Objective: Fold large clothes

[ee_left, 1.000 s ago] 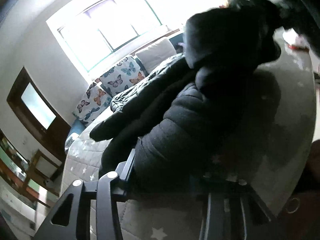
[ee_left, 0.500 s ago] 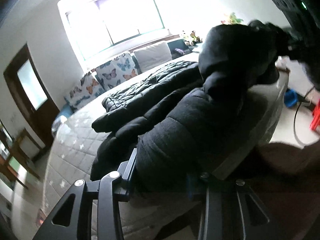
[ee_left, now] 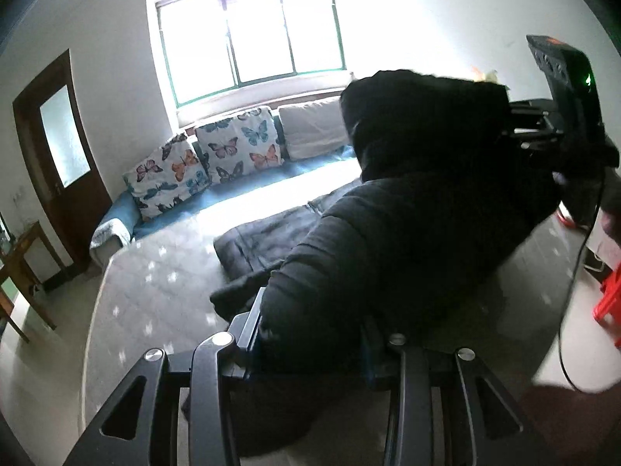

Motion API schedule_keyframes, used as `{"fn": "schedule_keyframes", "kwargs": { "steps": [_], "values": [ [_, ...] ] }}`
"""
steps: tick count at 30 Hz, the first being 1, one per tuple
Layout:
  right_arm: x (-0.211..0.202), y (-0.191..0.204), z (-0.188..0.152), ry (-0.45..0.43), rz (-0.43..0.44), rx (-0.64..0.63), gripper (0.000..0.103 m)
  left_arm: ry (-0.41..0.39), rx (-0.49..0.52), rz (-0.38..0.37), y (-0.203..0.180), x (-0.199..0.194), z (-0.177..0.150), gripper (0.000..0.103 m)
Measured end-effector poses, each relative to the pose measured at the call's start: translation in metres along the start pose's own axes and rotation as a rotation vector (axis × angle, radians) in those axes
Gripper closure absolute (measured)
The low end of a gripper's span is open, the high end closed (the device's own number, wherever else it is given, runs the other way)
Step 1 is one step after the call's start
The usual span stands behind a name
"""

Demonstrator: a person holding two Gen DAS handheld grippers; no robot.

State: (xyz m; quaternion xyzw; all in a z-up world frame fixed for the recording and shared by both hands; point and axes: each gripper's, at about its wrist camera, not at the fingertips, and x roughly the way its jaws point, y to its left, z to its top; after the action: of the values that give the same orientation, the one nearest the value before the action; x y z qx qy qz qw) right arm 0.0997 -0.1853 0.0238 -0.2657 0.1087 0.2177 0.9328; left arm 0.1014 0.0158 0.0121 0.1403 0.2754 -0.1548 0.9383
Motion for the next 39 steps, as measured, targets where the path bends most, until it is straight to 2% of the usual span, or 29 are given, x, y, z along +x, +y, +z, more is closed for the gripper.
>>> {"fn": "schedule_keyframes", "kwargs": {
  "steps": [6, 11, 14, 17, 21, 25, 28, 31, 33, 36, 39],
  "values": [
    [0.066, -0.042, 0.018, 0.042, -0.053, -0.026, 0.084, 0.031, -0.027, 0.043, 0.043, 0.073, 0.070, 0.063],
    [0.128, -0.071, 0.026, 0.081, -0.050, -0.005, 0.084, 0.124, -0.093, 0.072, 0.082, 0.149, 0.112, 0.063],
    [0.172, -0.090, 0.019, 0.133, -0.029, 0.065, 0.084, 0.195, -0.154, 0.058, 0.103, 0.190, 0.119, 0.063],
    [0.208, -0.095, 0.002, 0.224, -0.016, 0.111, 0.082, 0.257, -0.152, 0.060, 0.108, 0.229, 0.117, 0.061],
    [0.242, -0.096, -0.027, 0.356, 0.007, 0.163, 0.077, 0.309, -0.151, 0.056, 0.107, 0.260, 0.106, 0.053],
    [0.256, -0.104, -0.044, 0.450, 0.041, 0.240, 0.071, 0.353, -0.177, 0.042, 0.105, 0.292, 0.089, 0.040],
    [0.251, -0.110, -0.039, 0.462, 0.049, 0.259, 0.071, 0.383, -0.231, 0.018, 0.114, 0.306, 0.071, 0.032],
    [0.234, -0.121, -0.027, 0.417, 0.030, 0.290, 0.071, 0.390, -0.292, -0.010, 0.130, 0.313, 0.064, 0.030],
    [0.216, -0.129, -0.019, 0.400, 0.035, 0.324, 0.071, 0.385, -0.292, -0.011, 0.134, 0.316, 0.062, 0.030],
    [0.207, -0.132, -0.011, 0.403, 0.014, 0.306, 0.068, 0.385, -0.292, 0.006, 0.137, 0.313, 0.065, 0.030],
    [0.179, -0.134, -0.013, 0.398, 0.013, 0.325, 0.067, 0.365, -0.295, 0.022, 0.143, 0.299, 0.073, 0.030]
  ]
}}
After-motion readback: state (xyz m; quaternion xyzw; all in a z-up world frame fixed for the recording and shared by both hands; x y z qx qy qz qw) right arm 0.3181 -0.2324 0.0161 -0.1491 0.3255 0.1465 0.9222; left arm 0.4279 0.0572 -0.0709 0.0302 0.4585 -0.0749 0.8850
